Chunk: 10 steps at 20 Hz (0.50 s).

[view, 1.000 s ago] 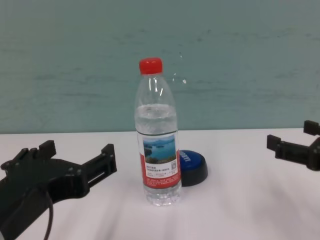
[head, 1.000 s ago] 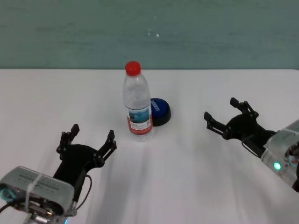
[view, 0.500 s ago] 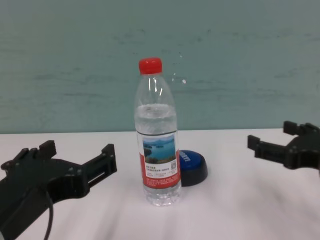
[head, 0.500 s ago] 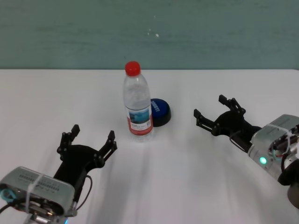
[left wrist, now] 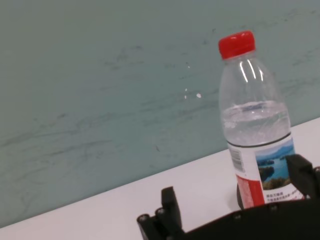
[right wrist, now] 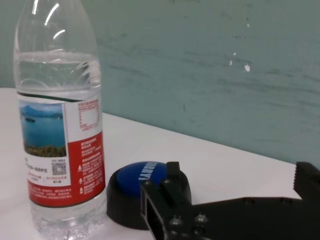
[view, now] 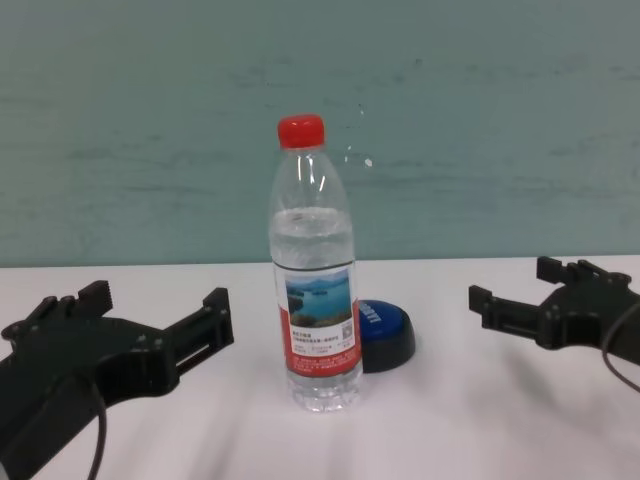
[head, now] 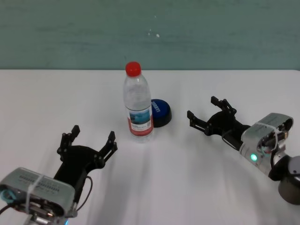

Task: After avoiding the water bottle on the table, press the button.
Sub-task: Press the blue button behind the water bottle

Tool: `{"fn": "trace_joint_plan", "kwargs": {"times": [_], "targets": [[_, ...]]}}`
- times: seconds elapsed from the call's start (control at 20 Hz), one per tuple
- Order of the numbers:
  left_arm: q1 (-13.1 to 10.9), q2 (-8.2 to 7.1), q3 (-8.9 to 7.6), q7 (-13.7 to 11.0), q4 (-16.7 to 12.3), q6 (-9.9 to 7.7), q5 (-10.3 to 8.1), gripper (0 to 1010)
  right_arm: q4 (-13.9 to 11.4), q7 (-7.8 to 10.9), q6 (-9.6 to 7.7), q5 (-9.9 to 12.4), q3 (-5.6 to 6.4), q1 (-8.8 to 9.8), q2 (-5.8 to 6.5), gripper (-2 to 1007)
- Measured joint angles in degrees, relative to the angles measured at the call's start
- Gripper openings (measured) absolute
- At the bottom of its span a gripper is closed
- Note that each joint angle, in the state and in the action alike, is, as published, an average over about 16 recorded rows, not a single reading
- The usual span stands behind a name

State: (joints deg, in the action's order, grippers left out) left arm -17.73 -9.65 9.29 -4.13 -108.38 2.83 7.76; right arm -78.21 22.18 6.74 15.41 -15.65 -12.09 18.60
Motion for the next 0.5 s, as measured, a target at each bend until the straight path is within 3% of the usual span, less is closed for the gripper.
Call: {"fn": "trace_joint_plan", "kwargs": {"times": [0.5], "targets": [[0.00, 0.00, 0.00, 0.00, 0.00, 0.00, 0.00, 1000, 3.86, 0.42, 0.94, -0.69, -0.73, -2.73, -0.97, 1004]]}}
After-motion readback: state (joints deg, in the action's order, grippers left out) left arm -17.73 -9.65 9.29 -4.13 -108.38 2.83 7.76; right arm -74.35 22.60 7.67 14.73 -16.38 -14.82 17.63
